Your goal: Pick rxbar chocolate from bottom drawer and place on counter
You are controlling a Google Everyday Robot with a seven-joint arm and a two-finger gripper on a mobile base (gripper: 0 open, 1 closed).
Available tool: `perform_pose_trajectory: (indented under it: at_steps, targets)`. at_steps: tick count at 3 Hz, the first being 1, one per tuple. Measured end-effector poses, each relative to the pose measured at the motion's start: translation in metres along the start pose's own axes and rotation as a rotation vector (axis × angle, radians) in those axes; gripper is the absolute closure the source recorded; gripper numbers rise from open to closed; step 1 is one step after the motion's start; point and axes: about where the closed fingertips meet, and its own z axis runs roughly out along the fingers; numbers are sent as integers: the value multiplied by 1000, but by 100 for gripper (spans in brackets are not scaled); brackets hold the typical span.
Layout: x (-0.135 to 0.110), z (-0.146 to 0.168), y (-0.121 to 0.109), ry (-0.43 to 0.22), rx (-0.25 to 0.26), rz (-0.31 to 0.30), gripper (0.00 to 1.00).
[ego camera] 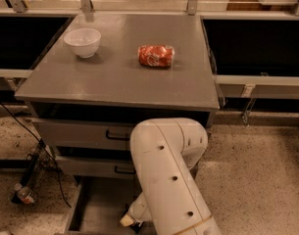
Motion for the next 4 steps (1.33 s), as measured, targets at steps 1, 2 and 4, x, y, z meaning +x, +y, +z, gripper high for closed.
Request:
perform_pose_trajectory:
  at_steps: [1, 2, 4]
  targets:
    - [0, 0, 0, 0, 0, 0, 13]
    - [0, 1, 0, 1, -5, -1, 0]
    - [2, 7, 4, 17, -16, -17, 3]
